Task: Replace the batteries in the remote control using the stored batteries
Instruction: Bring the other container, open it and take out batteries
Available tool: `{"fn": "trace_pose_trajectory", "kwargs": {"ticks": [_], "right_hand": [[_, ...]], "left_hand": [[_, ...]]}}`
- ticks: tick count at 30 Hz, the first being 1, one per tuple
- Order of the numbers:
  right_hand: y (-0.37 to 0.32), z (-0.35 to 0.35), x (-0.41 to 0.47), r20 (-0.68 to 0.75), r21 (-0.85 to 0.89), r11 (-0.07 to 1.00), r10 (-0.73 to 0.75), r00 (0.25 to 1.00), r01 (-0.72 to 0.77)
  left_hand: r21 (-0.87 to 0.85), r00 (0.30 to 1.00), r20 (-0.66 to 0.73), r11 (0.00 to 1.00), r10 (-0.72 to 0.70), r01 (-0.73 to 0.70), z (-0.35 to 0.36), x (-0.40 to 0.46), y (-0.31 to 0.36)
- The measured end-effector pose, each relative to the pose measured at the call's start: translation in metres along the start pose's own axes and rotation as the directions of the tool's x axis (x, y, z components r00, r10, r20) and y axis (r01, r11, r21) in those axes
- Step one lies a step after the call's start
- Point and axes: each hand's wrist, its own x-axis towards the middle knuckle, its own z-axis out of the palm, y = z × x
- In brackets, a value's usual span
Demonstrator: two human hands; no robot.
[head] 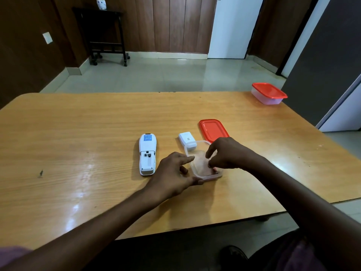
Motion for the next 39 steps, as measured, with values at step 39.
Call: {"fn": "trace_pose_trajectory", "kwargs": {"ticks": [39], "right_hand": [[0.011,-0.003,0.008,-0.050,-0.253,0.960,-0.136,0.989,0.119]], "left_hand": [[0.034,1.000,-0.012,0.999,0.017,-0.016,0.007,0.003,-0.003]]}}
